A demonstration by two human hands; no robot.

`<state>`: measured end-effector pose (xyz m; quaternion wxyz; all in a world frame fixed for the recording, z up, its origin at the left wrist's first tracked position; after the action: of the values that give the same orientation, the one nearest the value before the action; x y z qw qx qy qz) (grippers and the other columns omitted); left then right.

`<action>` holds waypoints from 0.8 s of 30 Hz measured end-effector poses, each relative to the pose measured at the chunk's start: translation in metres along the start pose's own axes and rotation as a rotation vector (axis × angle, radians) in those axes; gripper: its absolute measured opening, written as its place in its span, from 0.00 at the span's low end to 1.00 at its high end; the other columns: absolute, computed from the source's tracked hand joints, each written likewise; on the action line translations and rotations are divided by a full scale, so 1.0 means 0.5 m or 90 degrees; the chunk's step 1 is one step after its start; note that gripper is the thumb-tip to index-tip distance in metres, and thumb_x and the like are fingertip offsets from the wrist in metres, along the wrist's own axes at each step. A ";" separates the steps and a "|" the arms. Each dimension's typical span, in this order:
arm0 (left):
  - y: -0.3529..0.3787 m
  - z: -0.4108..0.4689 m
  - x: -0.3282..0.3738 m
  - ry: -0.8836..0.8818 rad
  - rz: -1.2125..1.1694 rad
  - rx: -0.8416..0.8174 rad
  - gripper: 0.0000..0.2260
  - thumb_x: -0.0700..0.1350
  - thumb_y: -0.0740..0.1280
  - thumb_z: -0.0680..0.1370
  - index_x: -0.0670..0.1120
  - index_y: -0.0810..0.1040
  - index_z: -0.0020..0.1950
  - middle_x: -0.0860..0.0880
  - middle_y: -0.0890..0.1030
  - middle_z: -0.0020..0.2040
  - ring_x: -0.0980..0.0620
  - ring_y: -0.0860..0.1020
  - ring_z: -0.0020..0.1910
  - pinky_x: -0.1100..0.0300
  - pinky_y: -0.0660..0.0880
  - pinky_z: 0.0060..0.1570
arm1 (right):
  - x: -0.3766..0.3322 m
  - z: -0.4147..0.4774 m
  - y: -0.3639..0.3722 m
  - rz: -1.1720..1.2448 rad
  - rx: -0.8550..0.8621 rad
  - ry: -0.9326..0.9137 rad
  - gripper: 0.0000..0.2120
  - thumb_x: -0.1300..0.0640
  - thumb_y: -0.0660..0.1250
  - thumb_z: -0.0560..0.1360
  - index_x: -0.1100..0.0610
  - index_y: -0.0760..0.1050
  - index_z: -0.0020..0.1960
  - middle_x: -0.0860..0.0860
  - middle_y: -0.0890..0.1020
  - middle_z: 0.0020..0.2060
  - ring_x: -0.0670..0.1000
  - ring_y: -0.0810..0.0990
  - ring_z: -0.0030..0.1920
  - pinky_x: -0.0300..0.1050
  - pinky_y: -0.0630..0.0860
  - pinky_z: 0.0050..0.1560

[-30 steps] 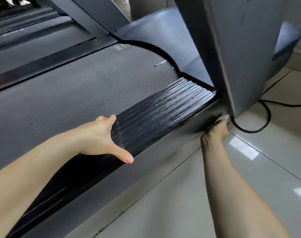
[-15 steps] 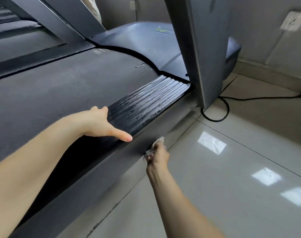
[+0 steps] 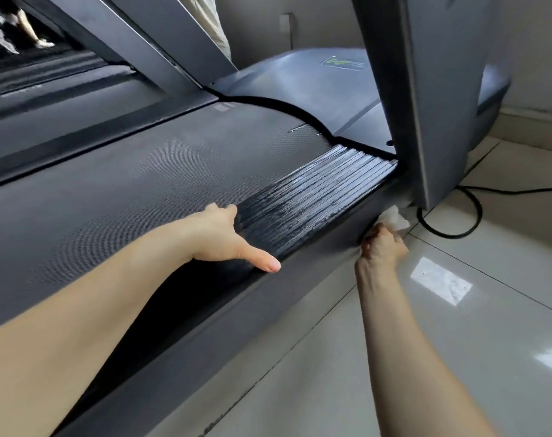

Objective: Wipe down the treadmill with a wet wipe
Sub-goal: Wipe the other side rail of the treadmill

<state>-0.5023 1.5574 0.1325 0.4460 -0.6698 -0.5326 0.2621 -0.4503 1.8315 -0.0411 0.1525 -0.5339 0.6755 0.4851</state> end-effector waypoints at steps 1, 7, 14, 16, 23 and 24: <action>-0.002 0.000 0.000 -0.002 -0.003 -0.001 0.68 0.78 0.75 0.54 0.53 0.48 0.85 0.50 0.52 0.83 0.43 0.55 0.82 0.44 0.59 0.78 | 0.026 -0.040 -0.004 -0.022 -0.011 -0.022 0.10 0.68 0.66 0.78 0.57 0.73 0.41 0.50 0.75 0.30 0.44 0.71 0.27 0.40 0.70 0.31; -0.004 0.007 -0.006 -0.006 0.017 -0.005 0.70 0.80 0.74 0.51 0.54 0.48 0.85 0.49 0.54 0.83 0.44 0.56 0.82 0.43 0.58 0.78 | 0.132 -0.274 -0.059 -0.029 -0.117 -0.124 0.05 0.52 0.69 0.79 0.52 0.79 0.50 0.49 0.82 0.42 0.48 0.78 0.43 0.51 0.75 0.49; -0.003 0.001 -0.002 0.001 -0.005 -0.002 0.68 0.78 0.75 0.53 0.54 0.49 0.85 0.51 0.55 0.82 0.45 0.56 0.82 0.43 0.59 0.78 | -0.134 0.005 0.064 -0.148 -0.030 -0.309 0.03 0.60 0.67 0.77 0.53 0.75 0.45 0.47 0.80 0.37 0.41 0.78 0.35 0.43 0.80 0.47; -0.008 0.002 -0.003 -0.006 -0.004 -0.002 0.69 0.79 0.75 0.52 0.53 0.49 0.85 0.51 0.55 0.83 0.45 0.56 0.82 0.44 0.59 0.78 | -0.149 0.046 0.077 -0.191 -0.009 -0.285 0.05 0.56 0.66 0.74 0.53 0.76 0.40 0.49 0.80 0.34 0.47 0.78 0.36 0.52 0.81 0.47; -0.011 0.002 -0.001 -0.003 0.006 0.005 0.72 0.79 0.75 0.50 0.51 0.49 0.85 0.50 0.55 0.84 0.47 0.55 0.82 0.46 0.57 0.79 | 0.022 -0.274 -0.016 -0.198 -0.155 -0.365 0.04 0.60 0.68 0.76 0.56 0.75 0.42 0.50 0.80 0.42 0.44 0.77 0.39 0.33 0.70 0.41; -0.012 0.001 0.003 -0.002 0.008 0.005 0.71 0.78 0.76 0.51 0.50 0.49 0.85 0.50 0.56 0.83 0.47 0.55 0.82 0.47 0.57 0.78 | 0.049 -0.323 -0.033 -0.202 -0.200 -0.378 0.04 0.61 0.68 0.76 0.56 0.75 0.43 0.49 0.80 0.43 0.46 0.78 0.40 0.33 0.71 0.42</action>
<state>-0.5052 1.5592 0.1376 0.4459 -0.6711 -0.5282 0.2680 -0.3951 1.6861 0.0110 0.3313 -0.4848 0.4282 0.6869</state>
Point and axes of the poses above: each hand's wrist, its own z-axis towards the middle knuckle, its own y-axis out of the palm, x = y × z, the point moved 4 cm from there along z, towards the middle knuckle
